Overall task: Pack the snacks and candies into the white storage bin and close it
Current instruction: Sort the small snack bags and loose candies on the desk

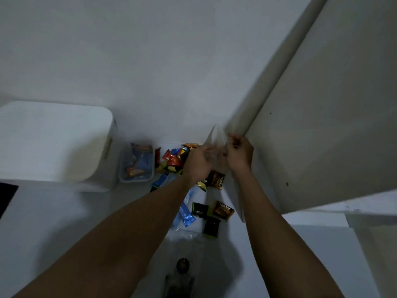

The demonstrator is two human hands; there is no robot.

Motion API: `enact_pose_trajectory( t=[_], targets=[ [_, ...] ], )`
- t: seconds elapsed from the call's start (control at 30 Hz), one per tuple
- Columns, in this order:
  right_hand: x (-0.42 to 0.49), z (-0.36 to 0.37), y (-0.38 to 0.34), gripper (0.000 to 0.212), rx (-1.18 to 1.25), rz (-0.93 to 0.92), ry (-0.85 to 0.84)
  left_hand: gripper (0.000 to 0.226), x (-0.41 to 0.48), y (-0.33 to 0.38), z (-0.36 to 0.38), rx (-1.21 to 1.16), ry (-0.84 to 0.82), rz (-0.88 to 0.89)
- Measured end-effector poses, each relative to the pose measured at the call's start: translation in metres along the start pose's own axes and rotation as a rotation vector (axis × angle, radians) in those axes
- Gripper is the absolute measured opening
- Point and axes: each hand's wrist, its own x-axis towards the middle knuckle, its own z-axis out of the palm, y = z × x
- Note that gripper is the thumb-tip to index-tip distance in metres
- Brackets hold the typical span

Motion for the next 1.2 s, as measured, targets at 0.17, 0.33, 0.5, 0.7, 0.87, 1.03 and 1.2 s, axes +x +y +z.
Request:
enact_pose_trajectory(
  t=[0.17,0.33,0.5,0.7,0.87,1.03,1.2],
  targets=[
    [-0.044,-0.029,-0.066,0.025,0.034,-0.149,-0.131,0.041,-0.023,0.034,-0.039,-0.131,0.091,-0.041],
    [-0.095,-0.045,-0.119,0.027,0.085,-0.212,-0.255,0.048,-0.049,0.074,-0.083,-0.299,0.199,-0.035],
    [-0.133,-0.040,-0.145,0.026,0.005,-0.285,-0.242,0.019,-0.086,0.101,-0.131,-0.462,0.230,0.058],
    [-0.172,-0.015,-0.170,0.014,-0.423,-0.561,-0.247,0.014,-0.126,0.106,-0.169,-0.373,0.184,0.192],
    [-0.198,0.011,-0.191,0.012,-0.483,-0.629,-0.349,0.016,-0.152,0.106,-0.203,-0.342,0.152,0.268],
    [-0.222,0.030,-0.205,0.014,-0.495,-0.671,-0.389,0.017,-0.167,0.106,-0.234,-0.278,0.174,0.293],
    [-0.241,0.044,-0.220,0.018,-0.533,-0.685,-0.384,0.019,-0.173,0.108,-0.255,-0.218,0.200,0.341]
  ],
)
